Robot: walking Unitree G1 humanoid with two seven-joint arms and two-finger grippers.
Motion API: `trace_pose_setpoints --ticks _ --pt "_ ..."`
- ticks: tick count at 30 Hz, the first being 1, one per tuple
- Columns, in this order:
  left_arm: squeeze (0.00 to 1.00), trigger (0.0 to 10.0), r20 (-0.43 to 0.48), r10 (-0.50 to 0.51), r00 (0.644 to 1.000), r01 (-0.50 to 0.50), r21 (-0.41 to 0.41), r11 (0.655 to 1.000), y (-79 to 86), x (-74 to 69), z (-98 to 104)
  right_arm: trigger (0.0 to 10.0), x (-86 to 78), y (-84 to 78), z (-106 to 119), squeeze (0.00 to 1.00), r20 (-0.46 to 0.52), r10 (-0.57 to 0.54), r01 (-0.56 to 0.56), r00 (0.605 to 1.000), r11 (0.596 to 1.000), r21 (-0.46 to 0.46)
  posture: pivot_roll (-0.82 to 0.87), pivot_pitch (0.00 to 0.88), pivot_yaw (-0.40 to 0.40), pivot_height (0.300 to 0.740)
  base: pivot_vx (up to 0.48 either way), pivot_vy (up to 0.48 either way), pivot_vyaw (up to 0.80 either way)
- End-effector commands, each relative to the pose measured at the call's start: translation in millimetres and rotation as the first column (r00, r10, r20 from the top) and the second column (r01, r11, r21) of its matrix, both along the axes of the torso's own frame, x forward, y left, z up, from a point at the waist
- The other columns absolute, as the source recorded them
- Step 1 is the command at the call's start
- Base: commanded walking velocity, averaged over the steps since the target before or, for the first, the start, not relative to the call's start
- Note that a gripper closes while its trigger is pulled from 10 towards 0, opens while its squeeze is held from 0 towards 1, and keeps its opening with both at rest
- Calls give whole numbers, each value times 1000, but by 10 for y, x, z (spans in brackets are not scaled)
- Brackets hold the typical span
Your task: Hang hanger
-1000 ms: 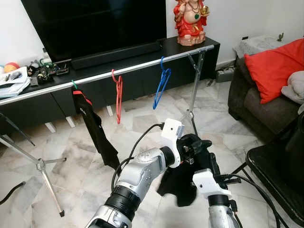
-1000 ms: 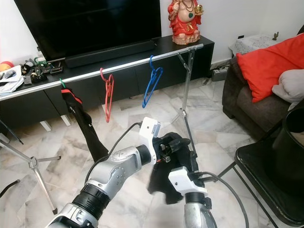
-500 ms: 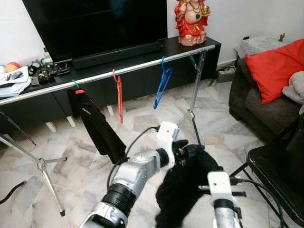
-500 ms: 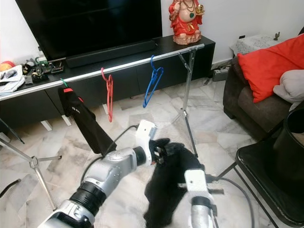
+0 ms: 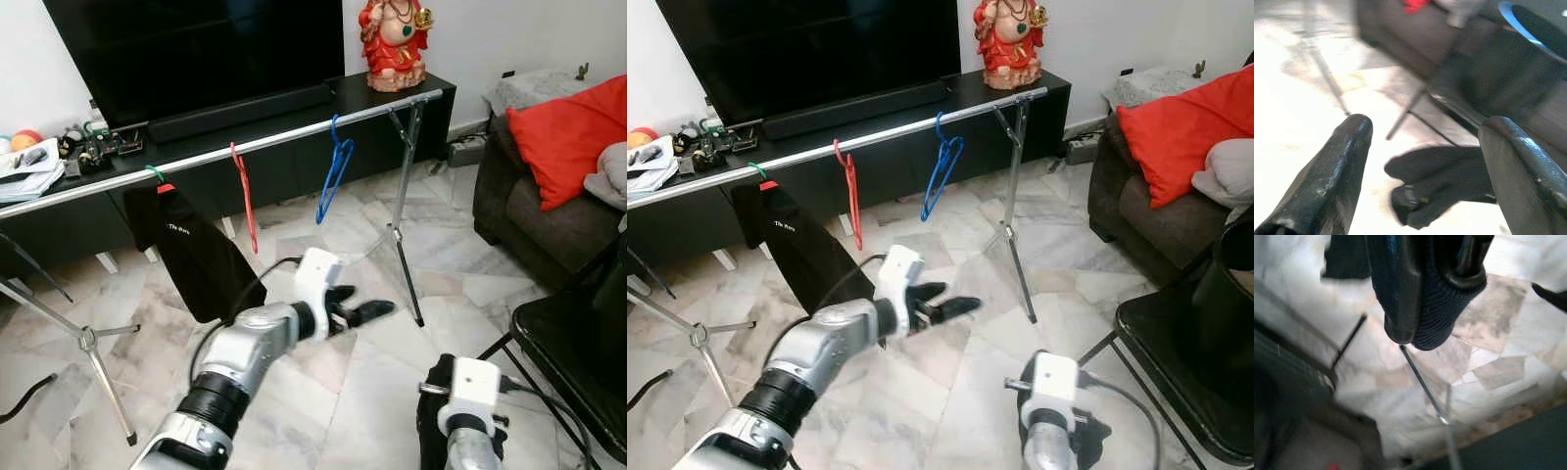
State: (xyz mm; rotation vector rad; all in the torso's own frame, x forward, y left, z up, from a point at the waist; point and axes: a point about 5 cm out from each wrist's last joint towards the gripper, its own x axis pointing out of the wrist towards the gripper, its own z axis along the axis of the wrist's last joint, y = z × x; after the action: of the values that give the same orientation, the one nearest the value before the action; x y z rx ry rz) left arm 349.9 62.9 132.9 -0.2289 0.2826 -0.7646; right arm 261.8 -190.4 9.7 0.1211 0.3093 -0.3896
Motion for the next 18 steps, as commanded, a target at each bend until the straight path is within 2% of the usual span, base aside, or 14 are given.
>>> trace_pose_setpoints --ticks 1,2,4,5,6,7,9,11,12,13,16,17,18 --pt "0 10000 -11 92 996 -91 59 994 193 26 -113 0 1 -37 -15 0 -1 -78 78 997 991 109 -58 66 181 740 0 0 0" --pt "0 10000 -17 116 993 -114 78 990 262 14 -179 0 0 -43 -12 0 9 -94 92 996 984 150 -56 66 181 740 0 0 0" --pt "0 10000 -19 123 992 -121 85 989 290 6 -205 0 1 -46 -11 0 13 -99 95 995 981 167 -56 66 181 740 0 0 0" --pt "0 10000 -38 182 982 -177 121 977 417 -18 -350 4235 7 -48 -1 0 31 -92 85 995 982 167 -58 63 182 740 0 0 0" --pt "0 10000 -38 182 982 -177 121 977 417 -18 -350 4235 7 -48 -1 0 31 -92 85 995 982 167 -58 63 182 740 0 0 0" --pt "0 10000 -72 254 964 -242 150 959 561 -56 -510 10000 8 -44 -18 0 31 -77 71 997 982 175 -61 62 181 740 0 0 0" --pt "0 10000 -96 339 936 -311 225 923 750 -127 -716 10000 -1 -27 -61 0 32 -66 57 997 972 227 -64 58 180 740 0 0 0" --pt "0 10000 -151 447 882 -394 287 873 980 -256 -958 10000 -41 -13 -153 0 0 -56 54 998 963 264 -60 54 178 740 0 0 0" --pt "0 10000 -151 447 882 -394 287 873 980 -256 -958 10000 -41 -13 -153 0 0 -56 54 998 963 264 -60 54 178 740 0 0 0" --pt "0 10000 -196 521 831 -415 406 814 1193 -476 -1243 10000 -92 6 -254 0 -31 -29 37 999 954 298 -64 47 174 740 0 0 0" --pt "0 10000 -239 545 804 -373 512 774 1333 -741 -1501 10000 -153 35 -358 0 -64 11 11 998 945 328 -63 42 172 740 0 0 0" --pt "0 10000 -279 567 775 -354 552 755 1412 -970 -1682 10000 -207 32 -431 0 -106 37 -3 994 953 302 -61 37 167 740 0 0 0" --pt "0 10000 -307 592 745 -358 565 744 1461 -1120 -1785 10000 -240 28 -475 0 -129 53 -12 990 954 300 -74 34 156 740 0 0 0"
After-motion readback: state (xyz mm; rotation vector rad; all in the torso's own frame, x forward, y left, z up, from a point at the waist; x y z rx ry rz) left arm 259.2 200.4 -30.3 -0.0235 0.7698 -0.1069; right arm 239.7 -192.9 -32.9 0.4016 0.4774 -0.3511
